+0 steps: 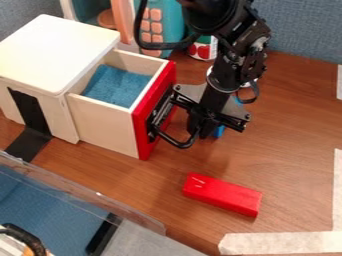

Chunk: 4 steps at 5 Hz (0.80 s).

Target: Pulled the door of the drawer and opened it

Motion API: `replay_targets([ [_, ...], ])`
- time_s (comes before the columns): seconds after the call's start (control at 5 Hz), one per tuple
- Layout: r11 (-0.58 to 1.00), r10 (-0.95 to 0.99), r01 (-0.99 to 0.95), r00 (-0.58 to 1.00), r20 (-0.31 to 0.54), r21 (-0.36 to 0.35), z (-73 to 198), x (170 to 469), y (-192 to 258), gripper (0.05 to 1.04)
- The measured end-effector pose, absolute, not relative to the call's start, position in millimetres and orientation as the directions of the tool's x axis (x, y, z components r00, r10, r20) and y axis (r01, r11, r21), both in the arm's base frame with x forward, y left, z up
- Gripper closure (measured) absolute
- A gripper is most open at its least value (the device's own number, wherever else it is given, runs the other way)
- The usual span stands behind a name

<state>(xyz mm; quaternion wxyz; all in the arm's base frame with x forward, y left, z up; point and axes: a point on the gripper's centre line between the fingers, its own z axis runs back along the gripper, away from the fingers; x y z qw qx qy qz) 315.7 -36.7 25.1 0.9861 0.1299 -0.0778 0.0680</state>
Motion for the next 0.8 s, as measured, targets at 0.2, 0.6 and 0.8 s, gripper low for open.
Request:
replay_targets([
  [0.2,0.950,0.137,-0.177,0.976,0.167,0.258,24.6,316.0,-38.3,0.891],
  [0.6,0.922,0.227,-0.262,0.962,0.150,0.285,23.2,310.5,-34.4,0.322],
  [0.8,0.922,0.210,-0.255,0.961,0.178,0.290,37.8,305.8,-33.0,0.089],
])
